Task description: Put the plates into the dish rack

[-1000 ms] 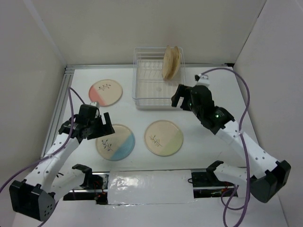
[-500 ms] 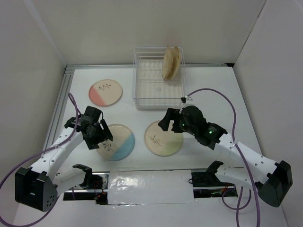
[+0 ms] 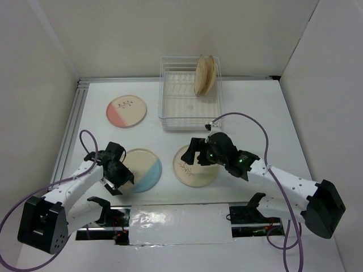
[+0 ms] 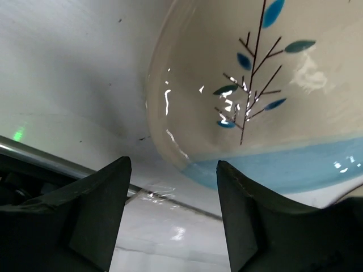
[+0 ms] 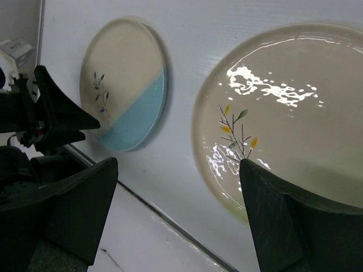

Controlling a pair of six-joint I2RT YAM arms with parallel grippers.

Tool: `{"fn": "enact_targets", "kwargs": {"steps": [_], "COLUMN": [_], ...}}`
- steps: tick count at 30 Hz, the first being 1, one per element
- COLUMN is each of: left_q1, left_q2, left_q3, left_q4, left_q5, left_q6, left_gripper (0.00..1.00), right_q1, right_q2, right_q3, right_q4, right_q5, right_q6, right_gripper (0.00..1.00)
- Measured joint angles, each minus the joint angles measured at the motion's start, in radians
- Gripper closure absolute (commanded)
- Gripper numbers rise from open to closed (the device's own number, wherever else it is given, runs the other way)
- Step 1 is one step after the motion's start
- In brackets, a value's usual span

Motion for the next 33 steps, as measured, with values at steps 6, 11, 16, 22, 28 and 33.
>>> {"fn": "enact_targets", "kwargs": {"steps": [6, 11, 16, 22, 28, 33], "left_q1": [0.000, 0.000, 0.000, 0.000, 0.000, 0.000], "left_q2": [0.026, 0.053, 0.052, 0.021, 0.022, 0.024], "left_q3": [-0.038, -0.043, -0.054, -0.067, -0.061, -0.040], "left_q4": [0.092, 0.119, 0.133, 0.165, 0.182, 0.179], "left_q5": [-0.001, 0.016, 0.028, 0.041, 0.034, -0.002], "left_q6": [-0.036, -0.058, -0.069, -0.093, -0.089, -0.081], "left_gripper": [0.40, 0.43, 0.64, 0.88, 1.00, 1.00], "right_q1": [0.038, 0.070, 0.090, 0.111, 0.133, 0.195], "right_q2": [0.004, 0.005, 0.005, 0.006, 0.076, 0.166], "right_q3": [-0.053, -0.100, -0.132, -0.190, -0.231, -0.278], "right_q4": [0.082, 0.143, 0.201, 0.304, 0.430, 0.563], "right_q5": [-0.024, -0.019, -0.013, -0.011, -0.012, -0.012], "right_q6": [0.060, 0.138, 0.230, 0.349, 0.461, 0.563], "right_gripper": [0.06, 0.06, 0.06, 0.03, 0.01, 0.01]}}
